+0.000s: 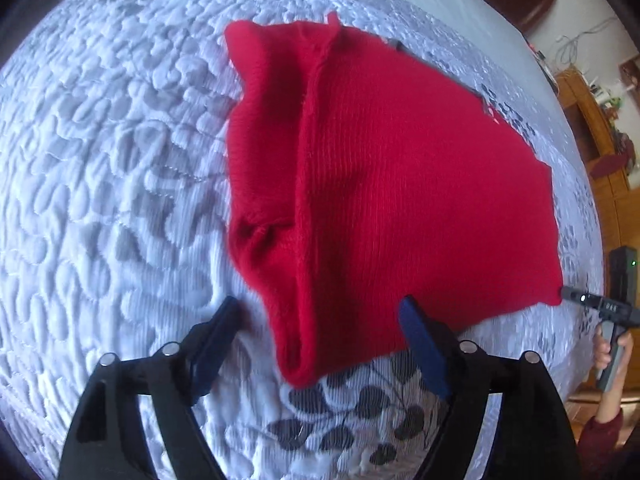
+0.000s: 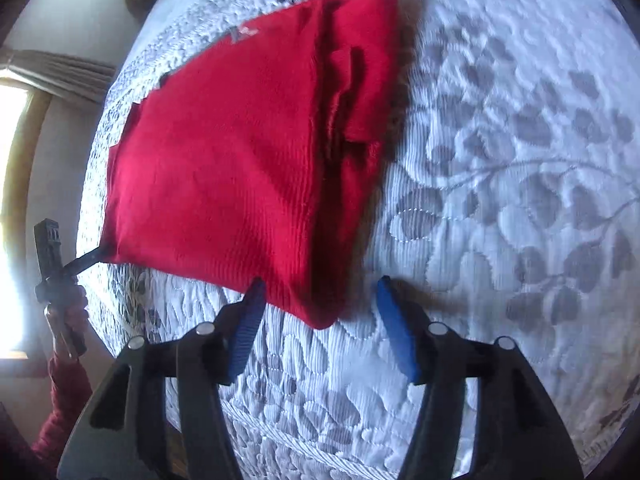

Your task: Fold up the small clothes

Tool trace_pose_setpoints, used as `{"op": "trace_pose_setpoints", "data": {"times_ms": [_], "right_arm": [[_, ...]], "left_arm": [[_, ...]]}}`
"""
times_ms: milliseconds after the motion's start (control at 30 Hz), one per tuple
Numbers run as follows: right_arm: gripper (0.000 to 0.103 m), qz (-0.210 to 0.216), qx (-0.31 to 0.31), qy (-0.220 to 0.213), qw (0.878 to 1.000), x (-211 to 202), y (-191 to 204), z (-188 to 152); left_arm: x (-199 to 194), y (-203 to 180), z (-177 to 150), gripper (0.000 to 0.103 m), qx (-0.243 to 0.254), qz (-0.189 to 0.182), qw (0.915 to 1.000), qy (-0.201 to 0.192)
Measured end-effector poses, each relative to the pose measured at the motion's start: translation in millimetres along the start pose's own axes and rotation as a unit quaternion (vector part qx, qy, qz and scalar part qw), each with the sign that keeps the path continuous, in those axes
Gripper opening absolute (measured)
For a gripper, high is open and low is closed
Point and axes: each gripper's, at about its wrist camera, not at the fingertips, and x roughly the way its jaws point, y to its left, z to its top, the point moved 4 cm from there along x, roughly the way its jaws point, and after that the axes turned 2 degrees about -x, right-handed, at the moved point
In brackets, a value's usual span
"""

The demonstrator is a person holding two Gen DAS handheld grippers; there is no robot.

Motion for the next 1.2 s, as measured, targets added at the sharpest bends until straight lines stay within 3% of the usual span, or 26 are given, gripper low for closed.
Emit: {"op": "trace_pose_setpoints", "data": {"times_ms": [100, 167, 200, 233, 267, 300, 367, 567, 967, 1133, 1200], "right_arm": [[0.060, 0.002, 0.005, -0.002, 1.000, 11.4, 1.9, 4.8], [0.039, 0.008, 0.005, -0.007, 1.000, 14.8, 7.0, 8.0], [0.031, 0.017, 0.010, -0.007, 1.000, 17.1, 8.8, 10.4], [0.019, 0.032, 0.018, -0.002, 0.999, 20.1, 9.7, 12.2], [0.013, 0.040, 0.023, 0.001, 0.999, 22.5, 10.2, 13.3], [0.013, 0.044, 0.030, 0.004, 0.999, 24.8, 11.2, 13.3], [0.010, 0.047, 0.033, -0.003, 0.998, 19.7, 13.0, 12.1], [0.009, 0.053, 0.004, -0.039, 0.998, -36.8, 18.9, -14.4], [0.006, 0.023, -0.003, -0.031, 0.999, -103.2, -10.8, -146.0], [0.006, 0.015, -0.004, -0.030, 0.999, -99.4, -25.2, -193.5], [0.000, -0.001, 0.001, -0.025, 1.000, -85.1, -31.0, -200.5]], "left_arm": [[6.7, -11.3, 6.3, 0.079, 0.006, 0.010, 0.9999, -0.007], [7.9, -13.9, 7.3, 0.054, 0.006, 0.035, 0.9993, -0.011], [8.0, -14.7, 7.8, 0.052, 0.003, 0.045, 0.9989, -0.014], [7.2, -14.0, 8.3, 0.040, -0.001, 0.045, 0.9989, -0.015], [6.3, -13.3, 7.8, 0.014, -0.008, 0.032, 0.9994, -0.014], [5.8, -12.2, 6.3, 0.011, -0.027, -0.005, 0.9996, -0.002], [-1.5, -5.9, 3.1, 0.009, -0.046, -0.016, 0.9988, -0.004], [-35.5, -15.1, -18.6, 0.008, -0.041, -0.026, 0.9985, -0.024], [-60.5, -59.1, -136.1, 0.008, -0.002, -0.049, 0.9988, 0.001], [-56.4, -61.7, -164.0, 0.008, 0.019, -0.016, 0.9997, -0.008], [-40.9, -56.0, -164.7, 0.008, 0.020, 0.004, 0.9998, -0.002]]}}
